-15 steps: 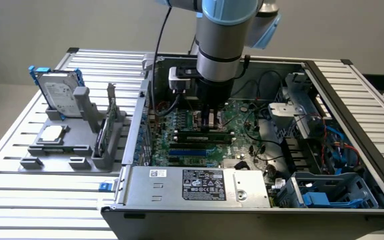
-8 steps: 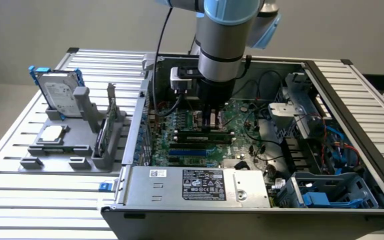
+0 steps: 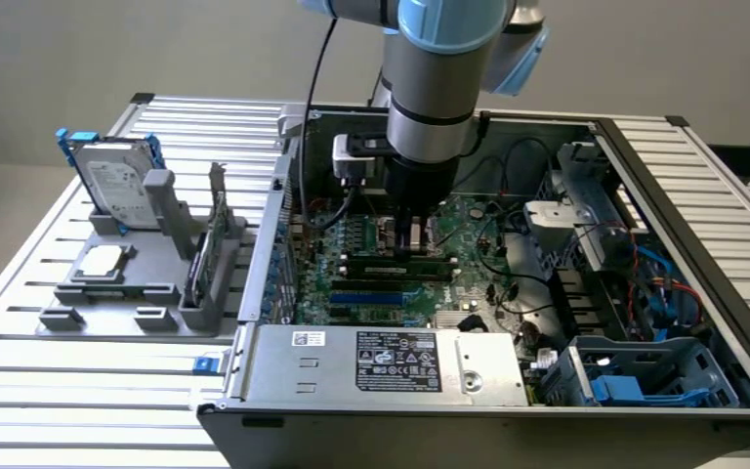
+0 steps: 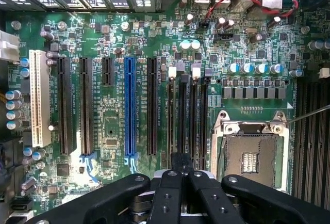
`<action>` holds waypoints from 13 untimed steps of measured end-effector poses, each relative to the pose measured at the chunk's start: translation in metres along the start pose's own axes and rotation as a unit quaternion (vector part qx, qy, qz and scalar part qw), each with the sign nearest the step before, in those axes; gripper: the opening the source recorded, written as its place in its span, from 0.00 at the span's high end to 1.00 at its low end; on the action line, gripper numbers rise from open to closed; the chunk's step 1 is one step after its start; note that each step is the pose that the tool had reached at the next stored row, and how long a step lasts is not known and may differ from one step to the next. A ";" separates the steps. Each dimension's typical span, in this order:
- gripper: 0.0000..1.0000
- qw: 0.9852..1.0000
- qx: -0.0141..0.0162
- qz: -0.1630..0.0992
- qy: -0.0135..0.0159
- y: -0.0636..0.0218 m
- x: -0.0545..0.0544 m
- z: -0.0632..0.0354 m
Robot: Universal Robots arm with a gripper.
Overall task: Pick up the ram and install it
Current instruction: 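Press down the ram until it locks into place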
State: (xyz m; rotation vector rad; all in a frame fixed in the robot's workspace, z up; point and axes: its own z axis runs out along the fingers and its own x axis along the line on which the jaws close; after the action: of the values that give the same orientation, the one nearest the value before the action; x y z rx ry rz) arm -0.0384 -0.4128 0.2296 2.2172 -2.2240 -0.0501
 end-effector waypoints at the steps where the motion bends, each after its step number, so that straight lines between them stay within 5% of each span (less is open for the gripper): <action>1: 0.89 1.000 0.000 0.000 0.000 0.0000 0.000 0.0003; 13: 0.89 1.000 0.000 0.000 0.002 0.0000 0.000 0.0049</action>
State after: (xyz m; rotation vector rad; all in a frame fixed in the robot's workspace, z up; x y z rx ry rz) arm -0.0384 -0.4129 0.2247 2.2150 -2.2221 -0.0462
